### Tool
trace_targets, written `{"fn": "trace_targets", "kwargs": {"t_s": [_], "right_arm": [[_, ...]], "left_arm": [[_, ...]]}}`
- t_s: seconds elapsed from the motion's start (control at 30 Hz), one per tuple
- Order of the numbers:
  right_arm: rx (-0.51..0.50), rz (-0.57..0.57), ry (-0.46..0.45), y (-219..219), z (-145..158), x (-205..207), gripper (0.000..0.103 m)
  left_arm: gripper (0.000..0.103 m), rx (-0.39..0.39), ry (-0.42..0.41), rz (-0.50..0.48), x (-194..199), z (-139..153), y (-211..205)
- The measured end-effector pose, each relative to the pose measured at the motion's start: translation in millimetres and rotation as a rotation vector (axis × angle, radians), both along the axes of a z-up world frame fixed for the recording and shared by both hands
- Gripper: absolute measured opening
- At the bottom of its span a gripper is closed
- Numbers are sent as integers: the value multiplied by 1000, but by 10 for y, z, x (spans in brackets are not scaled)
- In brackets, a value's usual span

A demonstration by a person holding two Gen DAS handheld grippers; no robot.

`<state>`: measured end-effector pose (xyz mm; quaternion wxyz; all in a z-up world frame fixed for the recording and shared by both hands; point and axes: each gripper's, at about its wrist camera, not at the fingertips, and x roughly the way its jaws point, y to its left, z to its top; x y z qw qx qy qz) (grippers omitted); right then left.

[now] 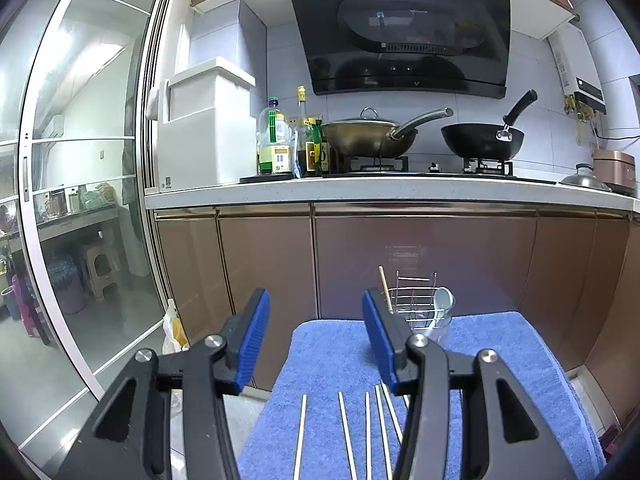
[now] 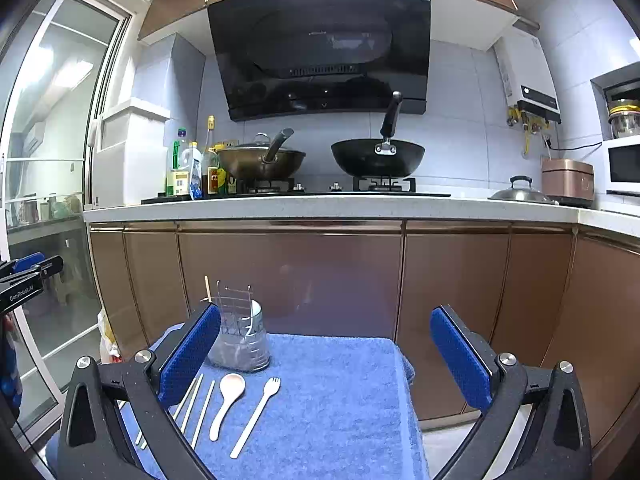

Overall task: Organize utensils
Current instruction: 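Withdraw both open tools from the wire holder back over the towel, then close left tool on another chopstick while right tool grasps the white fork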

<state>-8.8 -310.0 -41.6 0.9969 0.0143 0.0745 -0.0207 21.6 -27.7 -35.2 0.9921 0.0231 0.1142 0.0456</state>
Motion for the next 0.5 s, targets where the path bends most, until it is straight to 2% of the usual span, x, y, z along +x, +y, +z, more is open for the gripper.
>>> {"fn": "trace_targets", "kwargs": {"t_s": [0.5], "right_arm": [[28, -29, 98, -59, -123, 158, 103]], "left_arm": [[46, 14, 31, 25, 74, -76, 33]]}}
